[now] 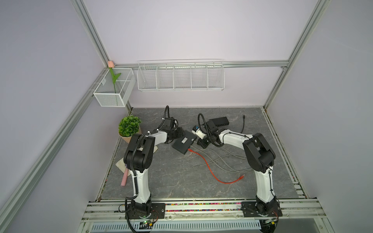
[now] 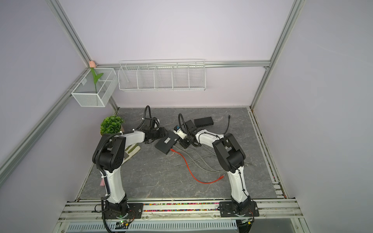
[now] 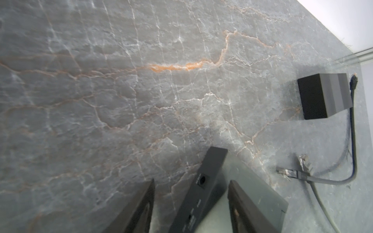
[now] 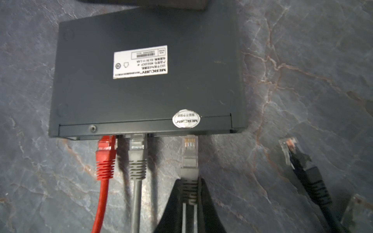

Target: Insert the plug into the switch port

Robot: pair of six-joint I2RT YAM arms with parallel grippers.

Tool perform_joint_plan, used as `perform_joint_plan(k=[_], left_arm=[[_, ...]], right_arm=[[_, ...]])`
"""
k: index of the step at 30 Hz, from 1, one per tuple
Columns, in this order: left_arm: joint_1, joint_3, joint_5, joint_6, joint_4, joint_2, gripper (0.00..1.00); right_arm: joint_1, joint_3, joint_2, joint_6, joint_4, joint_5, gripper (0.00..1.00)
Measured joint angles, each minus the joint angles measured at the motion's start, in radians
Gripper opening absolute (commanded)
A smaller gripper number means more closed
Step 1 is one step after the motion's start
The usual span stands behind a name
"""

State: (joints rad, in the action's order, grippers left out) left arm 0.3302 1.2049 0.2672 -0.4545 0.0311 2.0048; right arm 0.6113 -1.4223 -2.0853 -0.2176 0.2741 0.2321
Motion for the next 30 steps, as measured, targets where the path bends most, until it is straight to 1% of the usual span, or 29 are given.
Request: perform_joint_plan(k=[7,13,15,30], left_arm=[[0.000,-0.012,0.035,0.003,-0.003,-0.006,0.55],[0.000,-0.013,0.071,0.010,-0.003,-0.006,0.46],[0.000,-0.013,0.078,0.016,-0.004,-0.006,0.44],[-0.009,-0.013,0.112,0.022,-0.004,-0.006,0.43]], right_arm=[[0.000,-0.008,0.000,0.000,0.002,0.000,0.07],[0.001,-0.011,0.000,0.000,0.003,0.001,0.07],[0.001,-0.012,0.000,0.000,0.004,0.001,0.07],[0.001,-0.012,-0.001,-0.003,0.006,0.000,0.07]])
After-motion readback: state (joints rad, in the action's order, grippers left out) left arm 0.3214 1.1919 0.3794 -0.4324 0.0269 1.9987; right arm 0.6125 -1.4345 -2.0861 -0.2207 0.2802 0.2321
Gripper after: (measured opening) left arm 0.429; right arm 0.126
